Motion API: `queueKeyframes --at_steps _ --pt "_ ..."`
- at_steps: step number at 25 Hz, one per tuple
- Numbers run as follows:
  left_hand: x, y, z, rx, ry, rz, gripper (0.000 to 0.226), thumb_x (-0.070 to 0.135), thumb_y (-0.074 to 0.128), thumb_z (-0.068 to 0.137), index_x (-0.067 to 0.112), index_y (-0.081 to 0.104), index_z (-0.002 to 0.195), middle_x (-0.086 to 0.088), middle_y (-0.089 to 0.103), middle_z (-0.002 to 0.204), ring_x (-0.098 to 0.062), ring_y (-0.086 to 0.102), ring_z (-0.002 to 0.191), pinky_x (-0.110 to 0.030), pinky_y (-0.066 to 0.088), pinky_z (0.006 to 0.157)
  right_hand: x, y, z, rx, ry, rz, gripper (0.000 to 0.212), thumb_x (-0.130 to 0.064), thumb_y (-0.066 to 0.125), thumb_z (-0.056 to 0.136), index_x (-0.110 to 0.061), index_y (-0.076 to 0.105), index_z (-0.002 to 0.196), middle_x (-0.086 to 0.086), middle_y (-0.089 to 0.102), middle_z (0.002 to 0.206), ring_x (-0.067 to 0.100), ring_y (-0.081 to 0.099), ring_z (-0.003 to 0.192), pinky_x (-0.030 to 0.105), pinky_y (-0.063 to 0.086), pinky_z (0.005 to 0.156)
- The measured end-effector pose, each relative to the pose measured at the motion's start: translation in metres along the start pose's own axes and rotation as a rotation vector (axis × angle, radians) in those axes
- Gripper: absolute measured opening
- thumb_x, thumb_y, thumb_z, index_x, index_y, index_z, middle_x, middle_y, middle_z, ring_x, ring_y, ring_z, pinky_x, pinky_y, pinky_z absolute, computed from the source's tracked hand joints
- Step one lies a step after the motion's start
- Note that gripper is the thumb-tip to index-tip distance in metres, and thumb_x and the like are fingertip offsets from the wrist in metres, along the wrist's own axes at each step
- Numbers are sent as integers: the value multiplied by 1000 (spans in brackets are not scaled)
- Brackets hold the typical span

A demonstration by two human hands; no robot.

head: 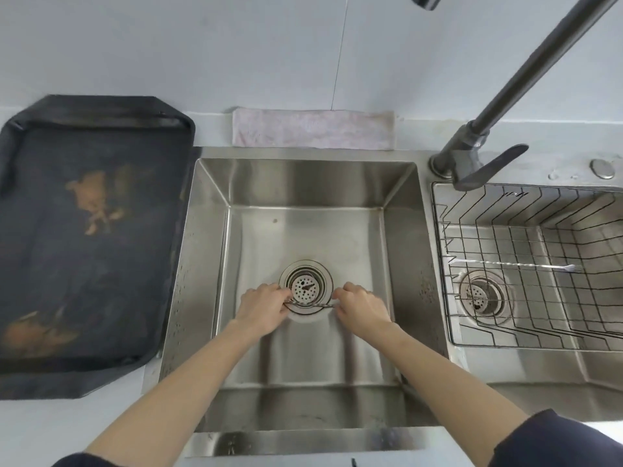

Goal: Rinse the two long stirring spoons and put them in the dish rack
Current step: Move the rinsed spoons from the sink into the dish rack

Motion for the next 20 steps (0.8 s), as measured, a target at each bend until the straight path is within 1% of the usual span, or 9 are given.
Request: queueKeyframes --at_steps 5,8,11,14,17,20 --pt "-4 20 18 -25 -28 19 37 20 46 91 18 50 128 -4 48 133 -24 40 126 -40 38 98 2 23 25 -61 15 -16 32 -7 42 92 -8 54 122 12 54 124 33 51 115 38 45 90" --pt "-6 28 25 -1 -41 -15 35 16 46 90 15 50 125 -6 45 133 -26 38 125 -39 37 99 2 31 36 -59 26 -7 31 -3 45 90 -8 54 119 12 52 123 31 49 115 39 46 88" --pt "-8 30 31 47 -37 -39 29 15 47 91 15 53 120 -5 50 129 -26 41 122 -39 38 96 2 35 44 -62 17 -27 33 2 47 86 -6 53 118 13 52 123 31 48 115 40 46 88" --pt "-9 31 35 72 -40 -53 24 15 47 92 13 57 113 -5 57 123 -26 48 118 -38 39 95 2 37 46 -44 16 -14 33 4 45 88 -6 52 119 12 52 125 29 48 118 38 44 91" --pt "-10 31 34 86 -37 -87 21 14 47 91 12 60 108 -5 59 119 -26 51 115 -35 40 92 0 39 44 -15 10 -4 35 4 43 89 -6 50 122 13 51 127 29 47 120 38 43 93" --pt "-9 25 31 118 -21 -124 19 11 49 90 10 62 105 -7 61 116 -28 52 113 -36 40 90 -1 39 40 -4 -14 -1 38 6 45 86 -4 49 123 14 52 127 29 47 120 38 43 93"
Point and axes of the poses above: each hand's wrist, its own z-axis towards the middle knuckle, its own y-axis out of the palm, x = y × z, the point moved 2 cm from there along z, towards the middle knuckle
